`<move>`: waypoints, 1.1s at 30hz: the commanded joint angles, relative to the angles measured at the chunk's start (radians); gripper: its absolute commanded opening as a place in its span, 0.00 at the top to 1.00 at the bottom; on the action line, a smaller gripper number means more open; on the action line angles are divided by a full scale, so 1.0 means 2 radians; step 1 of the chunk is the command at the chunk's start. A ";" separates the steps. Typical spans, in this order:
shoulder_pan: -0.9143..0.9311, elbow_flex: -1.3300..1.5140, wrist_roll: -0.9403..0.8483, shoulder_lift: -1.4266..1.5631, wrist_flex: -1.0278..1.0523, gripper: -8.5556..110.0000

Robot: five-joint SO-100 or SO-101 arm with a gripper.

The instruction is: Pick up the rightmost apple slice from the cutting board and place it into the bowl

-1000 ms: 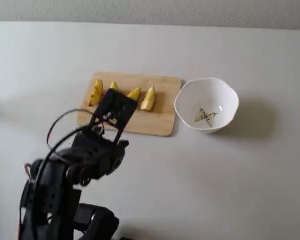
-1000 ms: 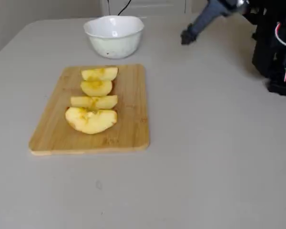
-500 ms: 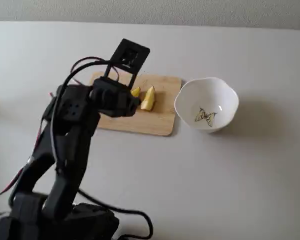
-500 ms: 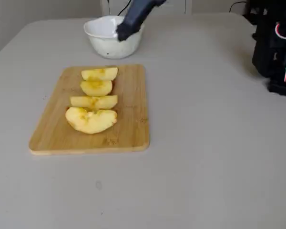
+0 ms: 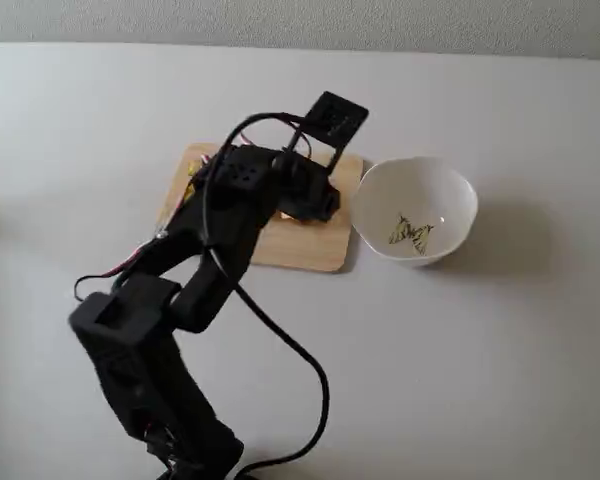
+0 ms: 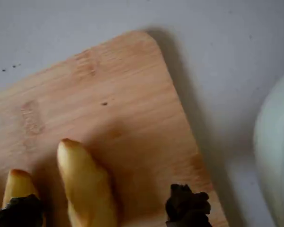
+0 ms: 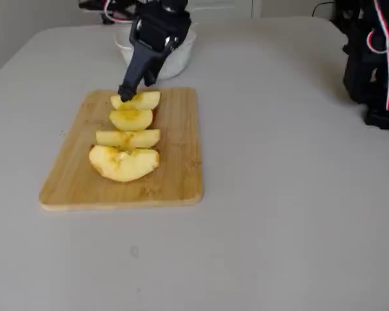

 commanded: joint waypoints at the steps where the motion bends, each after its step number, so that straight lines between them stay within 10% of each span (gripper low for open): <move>1: 0.010 -0.051 -0.005 -0.009 -0.005 0.63; 33: -0.058 -0.052 -0.025 -0.081 0.091 0.82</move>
